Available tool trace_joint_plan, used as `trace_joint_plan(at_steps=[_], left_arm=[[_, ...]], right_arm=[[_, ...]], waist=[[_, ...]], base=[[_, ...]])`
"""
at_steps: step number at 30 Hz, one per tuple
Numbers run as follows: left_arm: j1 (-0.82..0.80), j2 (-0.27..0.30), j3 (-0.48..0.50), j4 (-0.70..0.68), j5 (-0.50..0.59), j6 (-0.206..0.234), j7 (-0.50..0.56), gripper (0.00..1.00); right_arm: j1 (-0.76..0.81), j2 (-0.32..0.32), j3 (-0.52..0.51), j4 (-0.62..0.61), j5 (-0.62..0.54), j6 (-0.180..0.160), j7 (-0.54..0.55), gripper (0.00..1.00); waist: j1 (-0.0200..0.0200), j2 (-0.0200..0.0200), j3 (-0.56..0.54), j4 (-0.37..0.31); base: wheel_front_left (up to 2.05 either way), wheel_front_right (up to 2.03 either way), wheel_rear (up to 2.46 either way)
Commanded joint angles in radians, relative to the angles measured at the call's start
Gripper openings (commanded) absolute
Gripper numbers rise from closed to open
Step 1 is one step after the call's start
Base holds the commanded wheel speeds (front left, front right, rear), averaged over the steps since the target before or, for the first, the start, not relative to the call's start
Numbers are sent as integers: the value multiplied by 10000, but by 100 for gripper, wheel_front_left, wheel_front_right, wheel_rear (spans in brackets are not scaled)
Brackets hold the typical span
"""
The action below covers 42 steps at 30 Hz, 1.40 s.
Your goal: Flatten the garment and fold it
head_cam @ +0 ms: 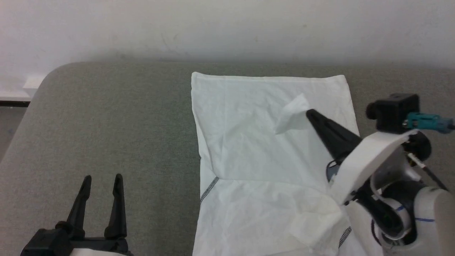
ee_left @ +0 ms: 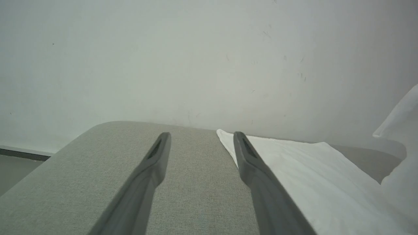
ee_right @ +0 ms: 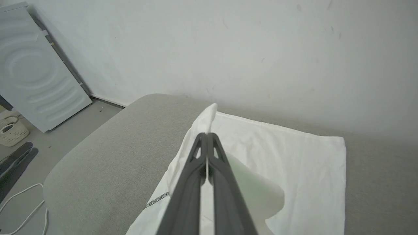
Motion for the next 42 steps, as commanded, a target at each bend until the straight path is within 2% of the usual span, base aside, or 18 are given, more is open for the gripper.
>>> trace_joint_plan(at_steps=[1,8,15,25,26,27,28,32,35,38,42], left_arm=[[44,57,-26,37,111,28,13,100],[-150,36,-252,229,166,21,65,100],[-503,100,-533,516,370,-13,117,100],[-884,130,-833,758,479,-51,211,100],[-888,141,-831,768,481,-41,212,100],[-883,159,-824,773,485,-31,213,100],[-873,178,-817,770,484,-22,220,100],[-821,241,-790,676,472,22,279,100],[-763,256,-746,531,437,86,319,100],[-648,280,-670,320,409,160,298,100],[-497,302,-700,41,440,197,255,100]], right_arm=[[53,56,191,121,-49,-9,-123,0],[-22,207,2302,1867,-61,-9,-1203,0],[-430,226,4462,4213,-996,-9,-2874,0],[-864,230,5793,6897,69,-9,-4511,0],[-943,230,5870,7069,201,-9,-4597,3],[-1039,230,5963,7206,306,-9,-4703,33],[-1130,230,6011,7304,439,-9,-4831,100],[-1390,230,6124,7330,1168,-9,-5112,100],[-1481,230,5696,7021,1504,-9,-5270,100],[-1400,230,4601,6503,1173,-9,-5455,100],[-820,-35,2229,5130,-399,-9,-5742,100]], waist=[[0,0,50,209],[0,0,254,811],[0,0,408,1374],[0,0,420,1749],[0,0,397,1721],[0,0,367,1678],[0,0,332,1623],[0,0,187,1321],[0,0,105,1050],[0,0,79,725],[0,0,133,327]], base=[[0,0,0],[0,0,0],[0,0,0],[0,0,0],[0,0,0],[0,0,0],[0,0,0],[0,0,0],[0,0,0],[0,0,0],[0,0,0]])
